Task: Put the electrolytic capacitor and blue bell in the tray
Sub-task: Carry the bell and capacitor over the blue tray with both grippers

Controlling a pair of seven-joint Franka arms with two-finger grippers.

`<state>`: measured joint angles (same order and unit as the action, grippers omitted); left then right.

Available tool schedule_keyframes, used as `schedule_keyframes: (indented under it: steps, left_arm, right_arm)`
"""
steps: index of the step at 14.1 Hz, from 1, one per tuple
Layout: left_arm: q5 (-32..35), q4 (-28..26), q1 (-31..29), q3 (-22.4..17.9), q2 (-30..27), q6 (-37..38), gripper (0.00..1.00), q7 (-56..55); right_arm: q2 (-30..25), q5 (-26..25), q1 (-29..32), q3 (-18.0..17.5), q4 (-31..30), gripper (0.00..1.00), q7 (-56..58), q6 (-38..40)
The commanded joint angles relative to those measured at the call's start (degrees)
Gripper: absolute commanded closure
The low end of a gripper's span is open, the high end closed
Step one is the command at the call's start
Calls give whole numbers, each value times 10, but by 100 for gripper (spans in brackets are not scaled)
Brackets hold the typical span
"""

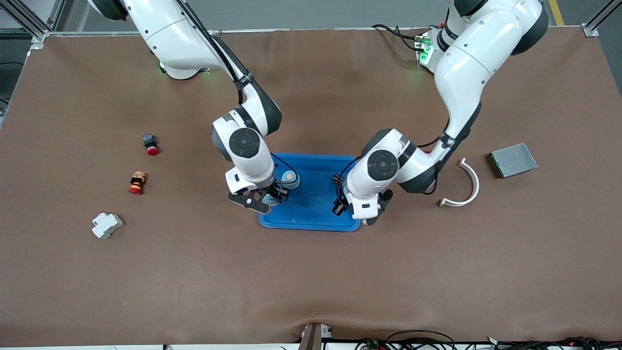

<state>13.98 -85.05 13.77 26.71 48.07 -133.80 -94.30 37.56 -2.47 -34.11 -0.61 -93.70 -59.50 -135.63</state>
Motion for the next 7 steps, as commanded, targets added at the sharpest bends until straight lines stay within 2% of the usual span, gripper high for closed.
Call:
schedule_keyframes:
  steps: [1,3,4,6,7]
  left_arm:
    - [1,13,24,-24,19,-5,100,-8]
    - [2,12,26,-24,24,-5,100,-1]
    - [1,12,24,-24,25,-5,93,0]
    - [2,14,26,-24,24,-5,23,1]
    - [5,15,26,-24,18,-5,0,1]
  right_arm:
    - [29,-15,-15,8,45,100,-33,19]
    - [50,-18,-24,9,70,100,-54,33]
    - [58,-29,-28,10,78,100,-66,34]
    - [72,-47,-31,9,90,100,-83,34]
    - [79,-47,-33,10,94,100,-85,34]
